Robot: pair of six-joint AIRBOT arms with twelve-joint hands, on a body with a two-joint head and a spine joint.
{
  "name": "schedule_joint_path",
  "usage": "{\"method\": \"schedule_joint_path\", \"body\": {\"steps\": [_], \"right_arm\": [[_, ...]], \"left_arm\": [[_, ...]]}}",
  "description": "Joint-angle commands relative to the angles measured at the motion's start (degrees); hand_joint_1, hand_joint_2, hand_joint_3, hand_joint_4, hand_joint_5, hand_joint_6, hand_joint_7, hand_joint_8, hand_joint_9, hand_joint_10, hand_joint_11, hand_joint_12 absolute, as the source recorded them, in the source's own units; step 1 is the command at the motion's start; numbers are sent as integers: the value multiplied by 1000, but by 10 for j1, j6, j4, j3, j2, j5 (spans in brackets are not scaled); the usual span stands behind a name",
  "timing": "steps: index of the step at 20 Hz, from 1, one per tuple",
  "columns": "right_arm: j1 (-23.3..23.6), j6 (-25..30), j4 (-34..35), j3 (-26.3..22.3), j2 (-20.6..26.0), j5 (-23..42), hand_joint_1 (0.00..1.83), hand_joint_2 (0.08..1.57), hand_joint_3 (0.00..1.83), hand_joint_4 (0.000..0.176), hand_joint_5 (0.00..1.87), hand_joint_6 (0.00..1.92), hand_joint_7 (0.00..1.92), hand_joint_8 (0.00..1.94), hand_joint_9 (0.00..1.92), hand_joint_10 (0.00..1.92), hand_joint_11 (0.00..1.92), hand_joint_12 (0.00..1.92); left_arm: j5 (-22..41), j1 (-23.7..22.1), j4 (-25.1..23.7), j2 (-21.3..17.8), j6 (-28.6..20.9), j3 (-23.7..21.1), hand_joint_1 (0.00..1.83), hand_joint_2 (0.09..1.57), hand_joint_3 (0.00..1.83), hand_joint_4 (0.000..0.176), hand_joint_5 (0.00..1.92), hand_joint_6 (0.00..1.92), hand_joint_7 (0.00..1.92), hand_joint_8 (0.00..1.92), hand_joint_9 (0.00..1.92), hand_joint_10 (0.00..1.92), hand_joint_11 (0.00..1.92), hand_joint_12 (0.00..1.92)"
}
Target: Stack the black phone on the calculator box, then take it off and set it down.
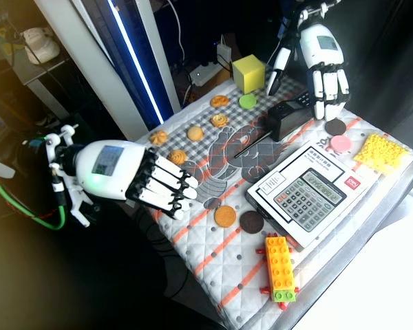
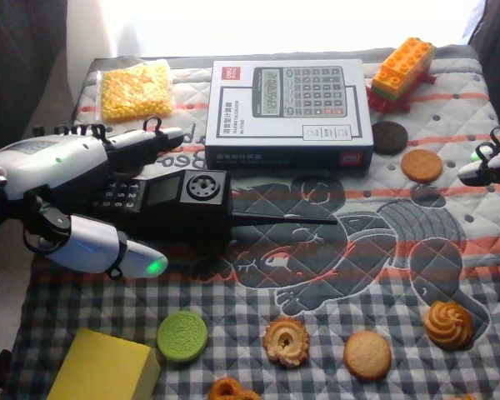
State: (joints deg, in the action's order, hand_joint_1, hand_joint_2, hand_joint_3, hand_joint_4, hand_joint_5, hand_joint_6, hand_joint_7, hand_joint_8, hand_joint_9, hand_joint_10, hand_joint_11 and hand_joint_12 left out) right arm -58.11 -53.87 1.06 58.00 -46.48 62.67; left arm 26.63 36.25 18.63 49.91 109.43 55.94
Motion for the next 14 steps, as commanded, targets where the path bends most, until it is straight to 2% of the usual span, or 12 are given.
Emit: {"method": "schedule_joint_path", "body": {"steps": [1, 2, 3, 4, 5, 6, 8, 9, 10, 11, 12, 14], "right_arm": [[3, 2, 9, 4, 1, 67, 751, 1373, 2, 0, 732, 0, 745, 1, 866, 1, 667, 519], [3, 2, 9, 4, 1, 67, 747, 1372, 1, 0, 721, 0, 754, 4, 882, 7, 669, 519], [3, 2, 9, 4, 0, 67, 731, 1375, 0, 0, 715, 0, 770, 0, 896, 3, 654, 564], [2, 2, 9, 4, 0, 67, 742, 1370, 1, 0, 721, 0, 794, 0, 929, 4, 659, 622], [2, 2, 9, 4, 0, 67, 727, 1375, 2, 0, 723, 0, 807, 2, 938, 4, 656, 641], [2, 2, 8, 4, 0, 67, 665, 1398, 9, 0, 724, 0, 812, 2, 940, 3, 677, 657], [2, 2, 8, 4, 0, 67, 622, 1439, 3, 0, 733, 0, 806, 0, 939, 0, 712, 752], [2, 2, 8, 4, -1, 67, 595, 1446, 3, 0, 723, 0, 784, 0, 872, 0, 638, 724], [2, 4, 7, 4, -2, 67, 587, 1449, 4, 0, 719, 0, 772, 0, 826, 0, 591, 704], [1, 6, 7, 4, -2, 67, 586, 1451, 4, 0, 715, 0, 772, 1, 810, 0, 577, 696], [0, 8, 7, 5, -2, 67, 599, 1454, 2, 0, 712, 0, 775, 1, 814, 2, 568, 695], [-1, 11, 7, 5, -2, 67, 632, 1450, 0, 0, 716, 0, 775, 0, 807, 0, 539, 754]], "left_arm": [[57, -11, -4, 2, -2, 5, 780, 962, 16, 106, 210, 28, 404, 28, 396, 60, 0, 975], [54, -15, -4, 6, -2, 9, 948, 1012, 7, 52, 458, 32, 517, 188, 348, 631, 0, 1406], [53, -19, -3, 12, -3, 14, 1097, 1102, 8, 0, 844, 829, 529, 859, 354, 1307, 119, 1758], [55, -21, -1, 15, -3, 16, 1190, 1204, 4, 0, 850, 902, 667, 1508, 476, 1740, 331, 1888], [55, -21, -1, 15, -3, 16, 1202, 1237, 3, 0, 822, 979, 682, 1657, 522, 1805, 409, 1914], [56, -22, 0, 16, -3, 17, 1204, 1238, 0, 0, 858, 981, 662, 1673, 522, 1712, 441, 1920], [59, -23, 1, 18, -3, 18, 1207, 1193, 0, 0, 888, 995, 791, 1460, 638, 1495, 512, 1821], [68, -25, 4, 23, -3, 20, 1222, 1188, 0, 0, 902, 950, 799, 1476, 652, 1525, 533, 1839], [76, -26, 5, 26, -4, 19, 1207, 1193, 2, 0, 878, 1021, 792, 1454, 669, 1490, 575, 1825], [85, -27, 5, 27, -5, 16, 1196, 1207, 1, 0, 765, 1197, 847, 1359, 734, 1424, 635, 1777], [91, -28, 5, 27, -5, 13, 1322, 1193, 0, 0, 684, 1255, 856, 1230, 850, 1404, 702, 1669], [111, -29, -8, 19, -21, 5, 1213, 1196, 1, 0, 713, 1278, 923, 1221, 881, 1185, 784, 1522]]}}
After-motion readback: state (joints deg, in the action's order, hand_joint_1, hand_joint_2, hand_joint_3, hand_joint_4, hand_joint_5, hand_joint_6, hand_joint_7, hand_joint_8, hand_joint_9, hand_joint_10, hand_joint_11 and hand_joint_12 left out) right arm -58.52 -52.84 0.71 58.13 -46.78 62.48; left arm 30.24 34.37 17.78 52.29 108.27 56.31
